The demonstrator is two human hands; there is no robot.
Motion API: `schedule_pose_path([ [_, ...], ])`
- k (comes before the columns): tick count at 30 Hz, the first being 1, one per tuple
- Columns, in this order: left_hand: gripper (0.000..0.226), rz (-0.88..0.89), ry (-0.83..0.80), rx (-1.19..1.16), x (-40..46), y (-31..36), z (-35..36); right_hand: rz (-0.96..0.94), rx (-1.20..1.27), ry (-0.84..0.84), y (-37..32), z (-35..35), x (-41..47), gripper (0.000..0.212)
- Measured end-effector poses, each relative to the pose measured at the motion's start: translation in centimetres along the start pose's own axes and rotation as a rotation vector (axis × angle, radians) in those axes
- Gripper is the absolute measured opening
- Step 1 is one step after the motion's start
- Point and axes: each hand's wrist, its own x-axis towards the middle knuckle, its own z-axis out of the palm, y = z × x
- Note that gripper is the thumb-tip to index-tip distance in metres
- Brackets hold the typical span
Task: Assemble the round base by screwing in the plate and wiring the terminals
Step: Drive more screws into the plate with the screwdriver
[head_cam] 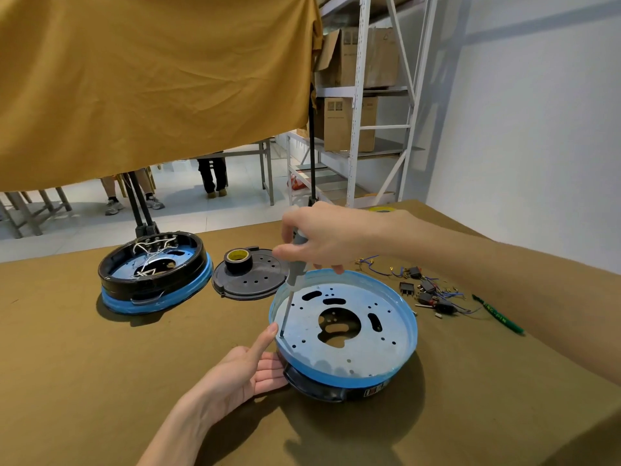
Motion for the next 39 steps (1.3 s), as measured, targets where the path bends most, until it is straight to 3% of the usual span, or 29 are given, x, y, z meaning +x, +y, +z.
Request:
schedule_pose_path([
  [3,0.099,0.002,0.004,0.007,0.1,-0.1,-0.1,-0.023,0.101,-0.079,0.1,-0.6,-0.1,0.035],
  [5,0.098,0.004,0.003,0.012,0.2,-0.1,-0.2,-0.015,0.065,-0.028,0.3,-0.3,0.2,0.023],
  [8,0.097,0.001,0.006,0.011,0.2,-0.1,-0.1,0.028,0.02,-0.033,0.4,0.0,0.5,0.034],
  [11,0.097,0.002,0.005,0.005,0.2,-0.1,-0.1,-0.004,0.148,-0.121,0.6,-0.8,0.1,0.032],
  [13,0.096,0.002,0.003,0.008,0.3,-0.1,-0.2,0.009,0.097,-0.072,0.6,-0.4,0.1,0.025],
  [15,0.097,0.005,0.008,0.008,0.3,-0.2,-0.2,0.024,0.021,-0.02,0.5,0.0,0.2,0.037],
  [18,0.099,0.012,0.015,0.016,0.3,-0.2,-0.1,0.004,0.071,-0.102,0.4,-0.6,-0.1,0.032],
  [21,0.1,0.012,0.019,0.018,0.4,-0.3,-0.2,0.018,0.048,-0.065,0.3,-0.2,0.1,0.025],
  [26,0.1,0.012,0.023,0.022,0.5,-0.2,-0.1,0.0,0.093,-0.126,0.3,-0.6,0.1,0.04],
  [28,0.1,0.013,0.024,0.017,0.6,-0.3,-0.2,0.012,0.053,-0.093,0.1,-0.3,0.1,0.033],
  [30,0.1,0.015,0.023,0.011,0.5,-0.3,-0.2,0.042,0.003,-0.079,-0.1,0.1,0.1,0.042],
  [34,0.1,0.011,0.019,0.014,0.3,-0.2,-0.1,0.008,0.189,-0.171,0.0,-0.9,-0.6,0.047],
  [37,0.099,0.01,0.017,0.018,0.3,-0.2,0.0,0.016,0.094,-0.087,-0.4,-0.2,-0.7,0.028],
  [39,0.099,0.011,0.015,0.014,0.1,-0.2,0.1,0.017,0.008,-0.051,-0.4,0.1,-0.6,0.036],
])
